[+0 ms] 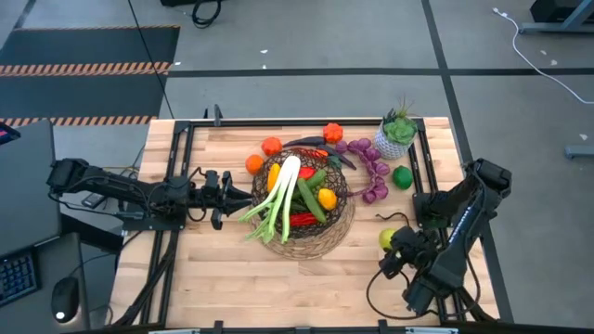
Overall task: Build produce basket
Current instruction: Put the green guava into the black basket
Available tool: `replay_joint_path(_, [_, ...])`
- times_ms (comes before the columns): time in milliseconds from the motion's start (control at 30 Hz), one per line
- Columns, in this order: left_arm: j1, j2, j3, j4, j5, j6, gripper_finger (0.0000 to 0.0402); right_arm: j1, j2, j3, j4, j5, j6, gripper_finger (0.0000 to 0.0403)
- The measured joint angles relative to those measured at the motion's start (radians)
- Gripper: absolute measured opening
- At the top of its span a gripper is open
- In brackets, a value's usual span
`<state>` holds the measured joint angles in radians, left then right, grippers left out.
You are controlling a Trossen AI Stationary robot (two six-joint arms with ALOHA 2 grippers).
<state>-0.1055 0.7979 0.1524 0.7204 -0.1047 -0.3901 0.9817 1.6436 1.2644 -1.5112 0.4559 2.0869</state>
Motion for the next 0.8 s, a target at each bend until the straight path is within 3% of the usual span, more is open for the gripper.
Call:
replay_joint_path(533, [0.000, 0.000, 0.000, -0.001, 0.000, 0.010, 0.0107, -0.217, -0.001, 0.079, 0.107, 0.303, -0.436, 0.0290])
replay_joint_path(800, [0.000, 0.000, 0.000, -0.018, -0.015, 0.025, 0.0107, -0.324, -0.001, 0.133, 0.298, 0.332, -0.749, 0.0290])
